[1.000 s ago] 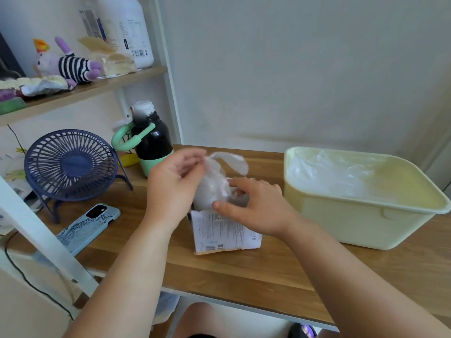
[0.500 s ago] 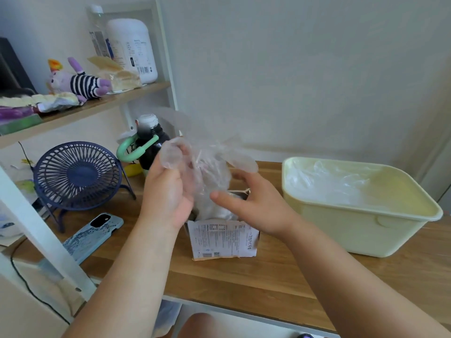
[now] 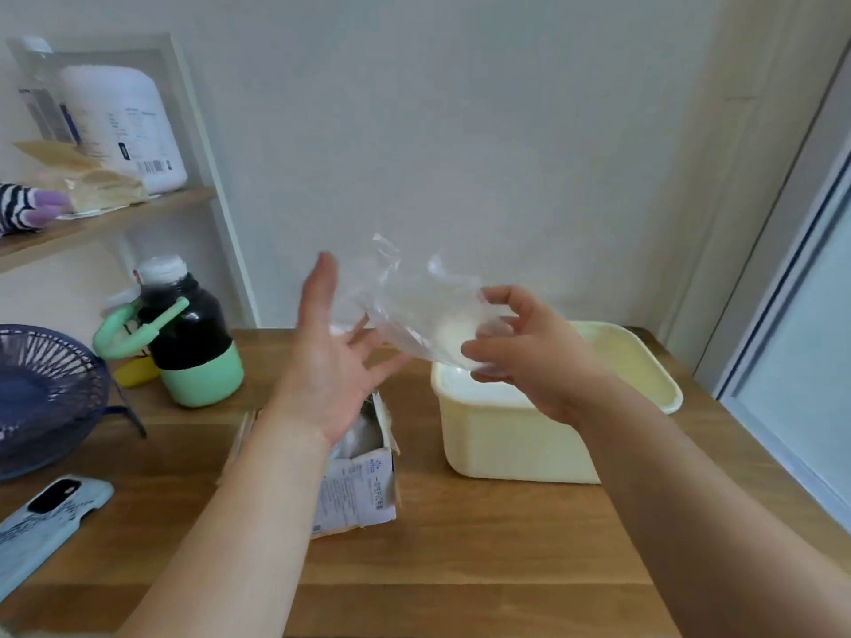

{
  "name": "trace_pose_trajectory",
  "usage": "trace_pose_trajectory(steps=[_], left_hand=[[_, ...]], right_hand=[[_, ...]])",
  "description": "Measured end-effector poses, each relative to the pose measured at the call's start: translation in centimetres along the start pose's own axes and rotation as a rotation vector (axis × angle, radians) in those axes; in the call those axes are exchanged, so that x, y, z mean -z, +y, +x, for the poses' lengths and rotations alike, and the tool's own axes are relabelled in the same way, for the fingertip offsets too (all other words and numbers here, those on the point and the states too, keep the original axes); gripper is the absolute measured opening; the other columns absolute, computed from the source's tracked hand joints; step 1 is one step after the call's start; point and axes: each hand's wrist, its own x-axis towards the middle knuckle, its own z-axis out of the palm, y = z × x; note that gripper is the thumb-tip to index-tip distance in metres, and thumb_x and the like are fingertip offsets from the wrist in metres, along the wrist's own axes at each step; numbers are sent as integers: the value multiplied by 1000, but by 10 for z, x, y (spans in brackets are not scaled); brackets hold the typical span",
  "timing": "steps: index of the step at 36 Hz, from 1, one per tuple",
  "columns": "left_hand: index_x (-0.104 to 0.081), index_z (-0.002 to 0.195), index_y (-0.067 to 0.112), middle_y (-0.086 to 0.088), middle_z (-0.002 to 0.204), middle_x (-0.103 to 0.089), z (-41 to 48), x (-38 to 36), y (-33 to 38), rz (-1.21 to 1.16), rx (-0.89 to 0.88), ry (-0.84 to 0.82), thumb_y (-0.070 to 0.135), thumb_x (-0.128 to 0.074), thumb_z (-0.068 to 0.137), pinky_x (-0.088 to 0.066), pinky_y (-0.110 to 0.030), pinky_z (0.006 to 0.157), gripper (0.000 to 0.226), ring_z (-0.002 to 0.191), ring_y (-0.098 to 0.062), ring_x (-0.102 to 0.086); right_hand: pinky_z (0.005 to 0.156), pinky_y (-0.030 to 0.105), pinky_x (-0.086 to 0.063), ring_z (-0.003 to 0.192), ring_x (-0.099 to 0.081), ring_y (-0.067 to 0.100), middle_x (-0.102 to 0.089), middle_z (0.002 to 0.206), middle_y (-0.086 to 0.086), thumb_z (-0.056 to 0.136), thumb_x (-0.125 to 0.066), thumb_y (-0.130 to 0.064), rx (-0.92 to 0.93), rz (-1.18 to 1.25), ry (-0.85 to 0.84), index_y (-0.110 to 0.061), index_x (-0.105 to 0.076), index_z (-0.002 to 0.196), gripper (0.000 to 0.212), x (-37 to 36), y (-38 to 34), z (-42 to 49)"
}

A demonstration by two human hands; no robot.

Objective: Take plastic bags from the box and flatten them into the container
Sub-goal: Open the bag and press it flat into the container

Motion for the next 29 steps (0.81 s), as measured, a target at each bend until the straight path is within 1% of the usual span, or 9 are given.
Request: trace_pose_trajectory(steps=[2,4,6,11,17,19,24,27,29], left_hand=[[-34,147,20,-10,125,-64,9,-17,-11,194,31,61,50,-89,49,-57,-49,85,116,107,-26,-67],[-47,130,2,-12,105,-69,20,-32,-26,278,9,119,19,-81,72,-58,-45,82,69,94,-24,-68],[-52,104,8,-11,88,-64,27,-36,-38,356,-53,218,-6,-68,79,-57,-40,76,32,77,-23,-65],[-54,122,5,-12,111,-64,38,-46,-55,211,-40,100,-14,-62,82,-55,-26,64,45,78,-16,-68],[-52,112,11,-13,112,-59,43,-50,-62,133,0,153,-20,-52,83,-57,-25,64,43,86,-16,-67],[-42,132,7,-15,118,-56,49,-42,-61,148,-27,233,-20,-54,81,-55,-25,59,59,85,-20,-64],[-13,153,21,-3,145,-30,49,-37,-54,732,-402,539,3,-64,78,-41,-37,104,93,127,-17,-40],[-39,144,13,-3,137,-42,47,-52,-54,1179,-911,312,20,-63,77,-28,-35,110,71,130,-19,-33],[-59,129,18,-3,126,-56,54,-63,-57,1388,-942,-44,26,-59,81,-36,-37,104,49,119,-19,-43]], right_hand=[[71,27,-55,67,-52,13,-46,76,0,78,-63,13,10,-54,-13,-28,-49,121,61,14,1,-2],[77,32,-56,69,-55,15,-50,84,2,76,-65,13,25,-85,-29,-39,-48,119,69,27,2,-5],[84,37,-56,74,-60,18,-54,92,4,76,-70,7,34,-58,-28,-47,-50,113,69,33,2,-8],[86,39,-56,71,-60,17,-59,86,6,84,-67,-4,22,234,126,-34,-55,112,43,56,1,-7],[70,24,-53,68,-55,10,-50,75,0,83,-58,14,34,331,274,-22,-53,120,52,78,13,1],[77,26,-51,74,-54,12,-51,85,1,82,-58,15,21,268,298,-25,-54,116,53,85,18,5],[88,35,-49,95,-56,14,-52,115,0,77,-66,8,-95,-169,320,-39,-53,114,60,100,29,15],[78,37,-54,79,-60,17,-48,115,-4,74,-67,7,-194,-440,280,-38,-52,125,69,107,34,20],[67,38,-54,75,-62,27,-47,106,-4,74,-67,8,-235,-582,231,-34,-51,129,70,109,35,22]])
